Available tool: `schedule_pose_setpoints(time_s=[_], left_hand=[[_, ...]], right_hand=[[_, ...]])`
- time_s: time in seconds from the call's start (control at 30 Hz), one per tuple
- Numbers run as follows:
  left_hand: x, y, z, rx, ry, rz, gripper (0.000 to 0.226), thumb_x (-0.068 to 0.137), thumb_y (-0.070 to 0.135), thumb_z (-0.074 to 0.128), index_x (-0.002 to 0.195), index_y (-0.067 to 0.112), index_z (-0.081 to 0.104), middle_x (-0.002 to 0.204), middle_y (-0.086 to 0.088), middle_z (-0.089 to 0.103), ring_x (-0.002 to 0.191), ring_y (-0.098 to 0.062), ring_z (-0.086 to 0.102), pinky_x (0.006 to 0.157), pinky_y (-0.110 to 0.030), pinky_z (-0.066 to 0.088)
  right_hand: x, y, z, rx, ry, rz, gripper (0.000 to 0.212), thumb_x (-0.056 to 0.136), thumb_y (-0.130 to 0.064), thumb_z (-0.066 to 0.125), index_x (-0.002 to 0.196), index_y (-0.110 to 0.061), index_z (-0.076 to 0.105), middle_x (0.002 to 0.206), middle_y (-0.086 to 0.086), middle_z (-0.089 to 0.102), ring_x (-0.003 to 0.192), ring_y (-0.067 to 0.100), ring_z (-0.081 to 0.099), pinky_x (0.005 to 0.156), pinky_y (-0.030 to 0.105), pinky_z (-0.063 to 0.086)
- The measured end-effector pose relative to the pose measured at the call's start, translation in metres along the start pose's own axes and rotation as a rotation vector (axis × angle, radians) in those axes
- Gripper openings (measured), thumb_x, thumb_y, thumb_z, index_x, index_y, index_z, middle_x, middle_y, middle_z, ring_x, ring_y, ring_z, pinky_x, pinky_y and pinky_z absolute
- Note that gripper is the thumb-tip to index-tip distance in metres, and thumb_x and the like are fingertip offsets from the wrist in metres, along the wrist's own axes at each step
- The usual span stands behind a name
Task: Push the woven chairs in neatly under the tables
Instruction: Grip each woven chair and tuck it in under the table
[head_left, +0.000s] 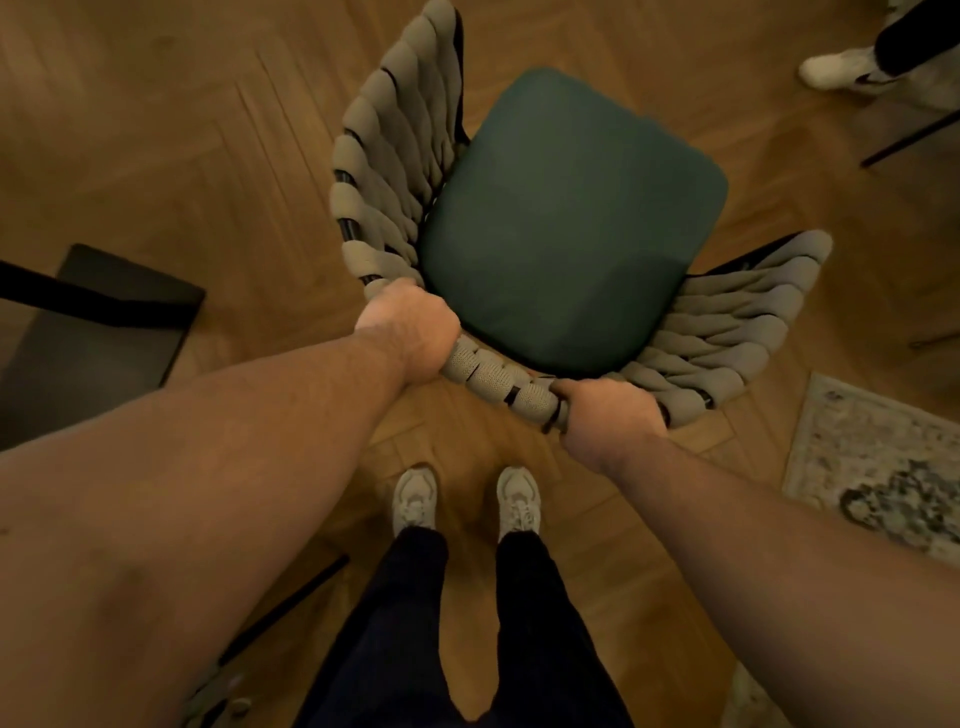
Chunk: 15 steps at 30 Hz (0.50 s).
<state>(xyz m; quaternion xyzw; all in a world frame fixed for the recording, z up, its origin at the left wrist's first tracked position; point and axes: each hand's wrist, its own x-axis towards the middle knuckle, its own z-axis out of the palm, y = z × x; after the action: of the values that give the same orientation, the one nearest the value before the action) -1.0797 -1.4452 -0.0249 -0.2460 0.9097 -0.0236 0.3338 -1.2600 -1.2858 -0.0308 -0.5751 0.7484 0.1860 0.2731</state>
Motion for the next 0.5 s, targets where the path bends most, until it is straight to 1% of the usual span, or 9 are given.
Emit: schedule_pose_setpoints(time_s=[0.07, 0.17, 0.2, 0.27, 0.37, 0.43, 0.5], left_hand=[[-0.001, 0.001, -0.002, 0.013, -0.016, -0.022, 0.013, 0.103, 0.039, 0.059, 0.098, 0.028, 0.063, 0.109, 0.001, 0.072, 0.102, -0.023, 0.066, 0.095, -0.045, 0.054], [-0.005, 0.004, -0.005, 0.022, -0.042, -0.022, 0.014, 0.104, 0.033, 0.059, 0.092, 0.026, 0.057, 0.111, -0.001, 0.072, 0.105, -0.024, 0.068, 0.096, -0.045, 0.054], [-0.008, 0.007, -0.006, 0.018, -0.055, -0.029, 0.013, 0.104, 0.031, 0.059, 0.092, 0.025, 0.057, 0.112, -0.002, 0.072, 0.105, -0.024, 0.068, 0.095, -0.044, 0.054], [-0.019, 0.013, -0.003, -0.014, -0.064, -0.066, 0.007, 0.103, 0.029, 0.061, 0.099, 0.024, 0.064, 0.112, -0.002, 0.072, 0.104, -0.024, 0.068, 0.093, -0.043, 0.055], [-0.041, 0.025, 0.003, -0.087, -0.074, -0.136, 0.009, 0.103, 0.027, 0.063, 0.107, 0.023, 0.069, 0.111, -0.004, 0.072, 0.102, -0.023, 0.068, 0.094, -0.043, 0.055], [-0.056, 0.034, 0.01, -0.137, -0.092, -0.163, 0.009, 0.104, 0.026, 0.062, 0.107, 0.021, 0.069, 0.11, -0.003, 0.073, 0.1, -0.023, 0.068, 0.088, -0.039, 0.051], [-0.071, 0.045, 0.017, -0.179, -0.122, -0.202, 0.009, 0.105, 0.024, 0.06, 0.108, 0.02, 0.068, 0.109, -0.003, 0.071, 0.101, -0.022, 0.066, 0.08, -0.037, 0.043]], right_hand=[[0.001, 0.002, 0.002, -0.008, 0.011, -0.017, 0.045, 0.099, -0.023, 0.062, 0.139, -0.042, 0.06, 0.102, -0.005, 0.07, 0.091, 0.022, 0.068, 0.068, 0.036, 0.047], [-0.002, 0.002, 0.001, 0.003, 0.014, -0.031, 0.042, 0.1, -0.021, 0.06, 0.138, -0.04, 0.06, 0.099, -0.006, 0.069, 0.085, 0.021, 0.063, 0.069, 0.037, 0.05], [-0.004, 0.002, 0.001, -0.001, 0.012, -0.045, 0.042, 0.1, -0.02, 0.059, 0.137, -0.039, 0.06, 0.099, -0.006, 0.069, 0.084, 0.02, 0.062, 0.069, 0.037, 0.052], [-0.008, 0.003, 0.002, -0.024, 0.003, -0.095, 0.039, 0.1, -0.02, 0.059, 0.134, -0.037, 0.061, 0.103, -0.005, 0.069, 0.088, 0.021, 0.065, 0.069, 0.037, 0.051], [-0.016, 0.002, 0.005, -0.079, 0.002, -0.152, 0.033, 0.102, -0.021, 0.059, 0.131, -0.036, 0.06, 0.111, -0.001, 0.068, 0.095, 0.023, 0.066, 0.07, 0.037, 0.049], [-0.02, 0.002, 0.008, -0.129, -0.007, -0.205, 0.033, 0.102, -0.019, 0.059, 0.131, -0.034, 0.059, 0.112, -0.001, 0.068, 0.098, 0.024, 0.067, 0.073, 0.038, 0.052], [-0.023, 0.0, 0.009, -0.162, -0.025, -0.254, 0.033, 0.102, -0.016, 0.058, 0.13, -0.034, 0.058, 0.109, -0.002, 0.068, 0.098, 0.024, 0.067, 0.076, 0.039, 0.055]])
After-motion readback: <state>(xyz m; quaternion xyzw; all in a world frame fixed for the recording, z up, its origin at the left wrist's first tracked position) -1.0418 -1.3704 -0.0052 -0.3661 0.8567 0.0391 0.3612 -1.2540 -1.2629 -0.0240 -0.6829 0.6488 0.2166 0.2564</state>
